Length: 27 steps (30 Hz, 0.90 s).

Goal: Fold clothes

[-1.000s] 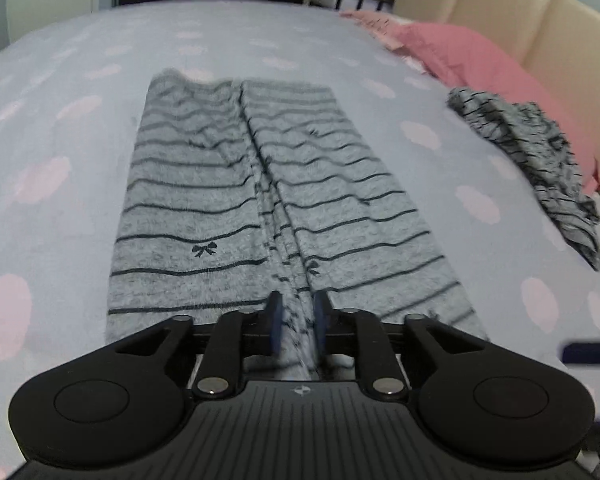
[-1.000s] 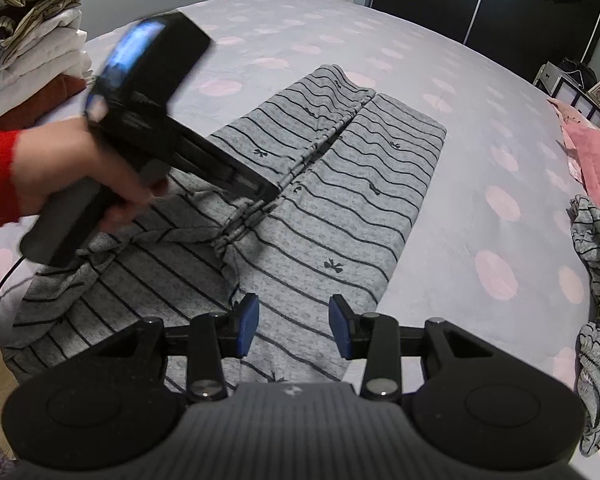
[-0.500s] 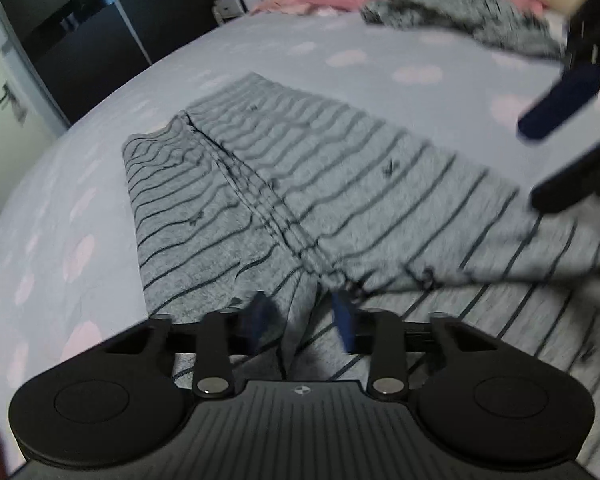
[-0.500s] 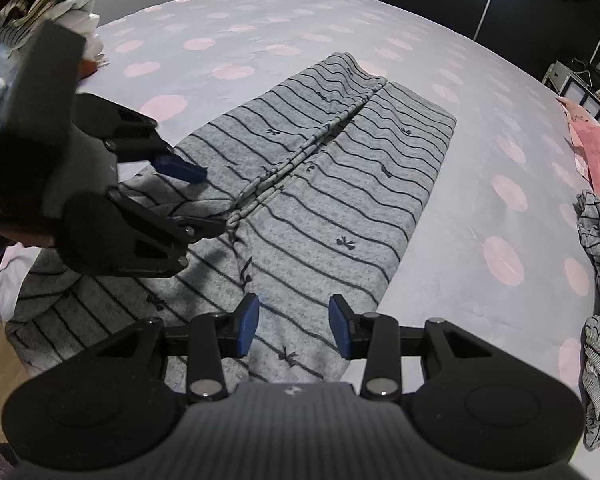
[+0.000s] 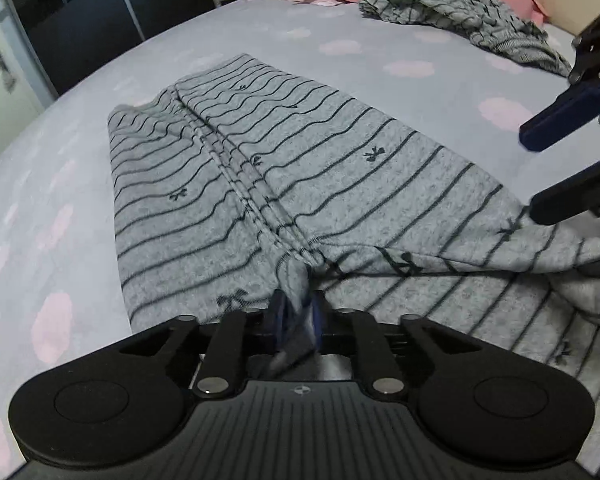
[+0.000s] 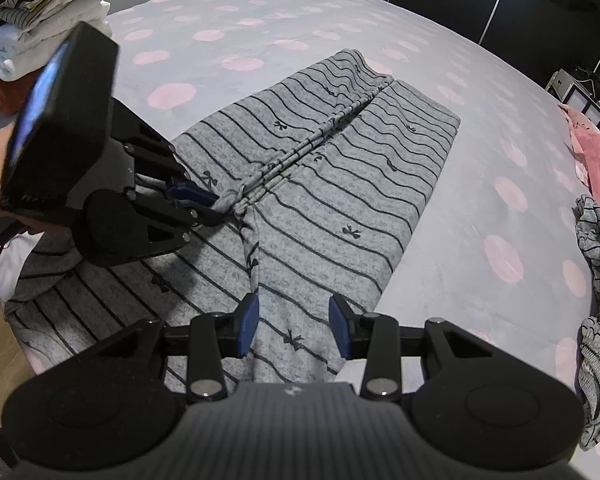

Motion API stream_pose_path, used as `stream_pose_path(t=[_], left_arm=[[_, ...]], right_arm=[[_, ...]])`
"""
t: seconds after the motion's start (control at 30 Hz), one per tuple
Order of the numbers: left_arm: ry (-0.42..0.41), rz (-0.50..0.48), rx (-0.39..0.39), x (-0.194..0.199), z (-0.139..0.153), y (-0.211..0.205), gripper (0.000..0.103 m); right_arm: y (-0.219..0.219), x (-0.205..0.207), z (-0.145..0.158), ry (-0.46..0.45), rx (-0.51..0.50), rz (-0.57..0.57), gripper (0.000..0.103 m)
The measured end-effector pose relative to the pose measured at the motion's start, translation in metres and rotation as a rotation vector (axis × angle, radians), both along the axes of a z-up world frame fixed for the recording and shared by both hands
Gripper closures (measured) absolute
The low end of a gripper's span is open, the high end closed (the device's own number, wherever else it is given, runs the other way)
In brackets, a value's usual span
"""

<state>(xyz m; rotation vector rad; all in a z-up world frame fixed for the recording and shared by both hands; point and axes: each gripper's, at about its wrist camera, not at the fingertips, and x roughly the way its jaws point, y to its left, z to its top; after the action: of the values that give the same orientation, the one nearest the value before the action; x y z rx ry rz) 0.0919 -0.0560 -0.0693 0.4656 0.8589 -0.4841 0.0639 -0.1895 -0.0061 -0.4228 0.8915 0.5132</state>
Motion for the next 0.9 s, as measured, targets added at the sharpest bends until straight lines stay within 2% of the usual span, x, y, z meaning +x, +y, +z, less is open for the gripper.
stream_pose_path(t=[0.03, 0.17, 0.23, 0.3, 0.4, 0.43, 0.47, 0.57, 0.6, 0.7, 0.77, 0.8, 0.83, 0.87, 0.9], left_arm=[[0.005, 0.005, -0.009, -0.004, 0.003, 0.002, 0.075], [-0.041, 0.038, -0.020, -0.027, 0.024, 0.017, 0.069], [-0.085, 0.098, -0.023, -0.039, 0.035, 0.031, 0.058], [-0.112, 0.164, -0.027, -0.049, 0.042, 0.048, 0.057], [-0.098, 0.241, -0.009, -0.059, 0.039, 0.068, 0.056], [-0.088, 0.257, 0.003, -0.062, 0.036, 0.073, 0.056], [-0.083, 0.270, 0.015, -0.065, 0.033, 0.076, 0.056], [-0.079, 0.322, 0.012, -0.072, 0.020, 0.087, 0.056], [-0.058, 0.347, -0.012, -0.072, 0.017, 0.091, 0.057], [0.026, 0.393, -0.092, -0.071, 0.005, 0.101, 0.073], [0.008, 0.380, -0.072, -0.078, 0.005, 0.097, 0.075], [-0.012, 0.356, -0.047, -0.083, 0.006, 0.092, 0.076], [-0.032, 0.325, -0.014, -0.087, 0.008, 0.086, 0.080], [-0.047, 0.297, 0.022, -0.091, 0.008, 0.081, 0.086], [-0.050, 0.283, 0.056, -0.093, 0.006, 0.078, 0.094]], right_arm=[[-0.001, 0.000, -0.001, 0.002, 0.000, -0.004, 0.061], [-0.006, 0.000, -0.003, 0.013, 0.005, -0.022, 0.061], [-0.009, -0.002, -0.004, 0.016, 0.007, -0.031, 0.061], [-0.012, -0.006, -0.006, 0.022, 0.008, -0.037, 0.061], [-0.015, -0.014, -0.009, 0.032, 0.006, -0.034, 0.059], [-0.016, -0.016, -0.011, 0.036, 0.009, -0.036, 0.050], [-0.018, -0.019, -0.014, 0.039, 0.013, -0.037, 0.046], [-0.022, -0.025, -0.020, 0.060, 0.031, -0.049, 0.045], [-0.023, -0.027, -0.023, 0.068, 0.038, -0.054, 0.045], [-0.027, -0.030, -0.030, 0.095, 0.058, -0.069, 0.045], [-0.028, -0.032, -0.037, 0.113, 0.064, -0.074, 0.045], [-0.028, -0.033, -0.040, 0.122, 0.066, -0.077, 0.049], [-0.029, -0.035, -0.044, 0.126, 0.057, -0.078, 0.056], [-0.029, -0.036, -0.048, 0.129, 0.047, -0.079, 0.058], [-0.029, -0.038, -0.051, 0.132, 0.037, -0.080, 0.068]])
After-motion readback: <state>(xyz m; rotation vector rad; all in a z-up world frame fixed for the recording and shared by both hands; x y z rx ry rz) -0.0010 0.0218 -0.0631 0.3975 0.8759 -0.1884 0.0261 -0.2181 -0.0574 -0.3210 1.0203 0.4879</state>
